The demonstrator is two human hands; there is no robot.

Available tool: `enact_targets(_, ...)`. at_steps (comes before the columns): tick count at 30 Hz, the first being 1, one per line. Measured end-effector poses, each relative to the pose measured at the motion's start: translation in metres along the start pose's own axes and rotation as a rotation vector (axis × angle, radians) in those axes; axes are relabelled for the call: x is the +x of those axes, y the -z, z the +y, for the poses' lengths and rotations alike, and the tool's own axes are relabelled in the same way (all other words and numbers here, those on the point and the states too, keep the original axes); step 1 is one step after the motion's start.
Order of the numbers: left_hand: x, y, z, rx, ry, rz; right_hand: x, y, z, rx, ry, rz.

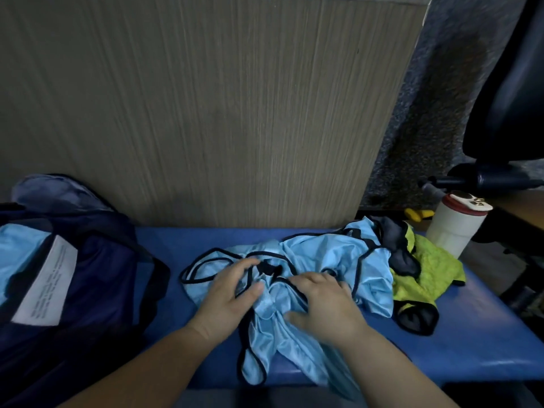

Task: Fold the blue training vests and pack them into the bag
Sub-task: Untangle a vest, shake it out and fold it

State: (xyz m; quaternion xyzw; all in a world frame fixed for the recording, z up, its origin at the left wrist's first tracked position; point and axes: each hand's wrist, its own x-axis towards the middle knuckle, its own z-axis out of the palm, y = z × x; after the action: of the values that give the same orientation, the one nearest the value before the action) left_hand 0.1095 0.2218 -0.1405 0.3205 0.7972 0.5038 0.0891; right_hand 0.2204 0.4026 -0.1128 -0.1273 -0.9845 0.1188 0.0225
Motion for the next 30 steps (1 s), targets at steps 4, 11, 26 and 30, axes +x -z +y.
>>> enact_targets(4,0.01,0.016,-0.014,0.565,0.029,0.296,0.004,0.005,0.007,-0.073,-0.082,0.095)
enact_targets(11,0.0,0.025,-0.036,0.518,0.162,0.248,0.001,0.028,0.03,-0.061,-0.343,0.227)
enact_targets(26,-0.012,0.024,0.001,0.264,-0.139,0.258,0.004,-0.011,-0.044,0.128,0.043,0.062)
enact_targets(30,-0.018,0.032,-0.007,0.307,-0.182,0.318,0.008,-0.012,-0.042,0.066,0.112,0.095)
